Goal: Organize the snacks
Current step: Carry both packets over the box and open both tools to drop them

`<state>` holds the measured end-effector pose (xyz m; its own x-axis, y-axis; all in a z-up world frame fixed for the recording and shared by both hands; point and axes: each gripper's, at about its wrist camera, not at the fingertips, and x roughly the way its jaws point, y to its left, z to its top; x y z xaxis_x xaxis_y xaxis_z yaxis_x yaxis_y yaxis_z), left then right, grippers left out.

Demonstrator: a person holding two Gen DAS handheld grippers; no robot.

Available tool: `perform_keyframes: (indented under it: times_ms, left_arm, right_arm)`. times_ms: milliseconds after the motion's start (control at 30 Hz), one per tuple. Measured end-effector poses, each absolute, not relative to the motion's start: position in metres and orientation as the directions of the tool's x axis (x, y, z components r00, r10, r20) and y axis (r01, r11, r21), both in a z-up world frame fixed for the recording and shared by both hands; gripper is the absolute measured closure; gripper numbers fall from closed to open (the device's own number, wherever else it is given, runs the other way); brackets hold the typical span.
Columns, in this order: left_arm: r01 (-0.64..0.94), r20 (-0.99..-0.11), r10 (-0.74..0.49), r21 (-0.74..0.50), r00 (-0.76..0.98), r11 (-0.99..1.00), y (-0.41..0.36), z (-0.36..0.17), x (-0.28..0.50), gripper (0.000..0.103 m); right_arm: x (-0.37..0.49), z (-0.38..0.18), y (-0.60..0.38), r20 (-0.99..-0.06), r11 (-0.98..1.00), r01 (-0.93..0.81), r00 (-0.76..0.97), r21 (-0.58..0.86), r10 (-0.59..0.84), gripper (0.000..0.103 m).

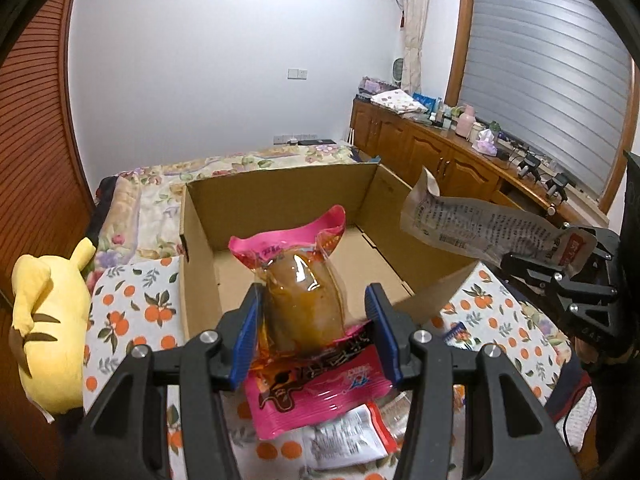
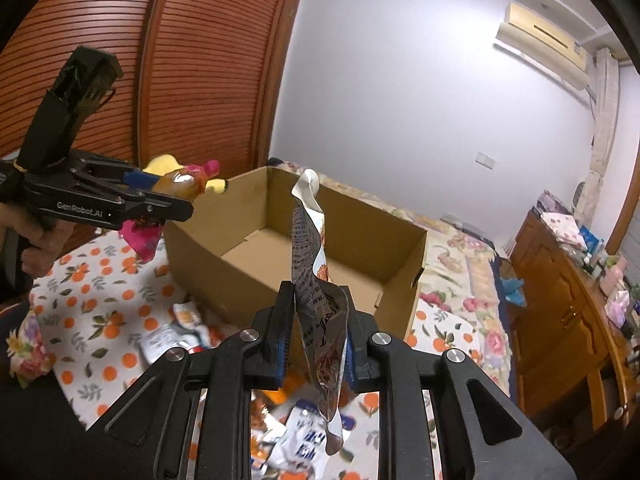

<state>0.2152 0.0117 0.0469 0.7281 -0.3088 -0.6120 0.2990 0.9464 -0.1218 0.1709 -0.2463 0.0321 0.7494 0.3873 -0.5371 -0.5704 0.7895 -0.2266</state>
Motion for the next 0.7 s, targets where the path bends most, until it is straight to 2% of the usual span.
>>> perform_keyframes:
  times_ms: [467,700]
  left_arm:
    - [0.279,-0.644,-0.277,-0.102,0.713,0.955,0.001,0.042,0.270,0.052]
    - [0.257,-0.656,-0.263,-0.108,0.707,0.960,-0.002,0.039,0.289,0.048]
  right_arm:
    - [0.226,0.020,-0.222,-0.595,0.799,-0.553,0.733,-0.237,0.330,0.084]
    - [0.245,0.008,-0.216,-0.628,0.809,-0.552,0.707,-0.203,0.325,0.084]
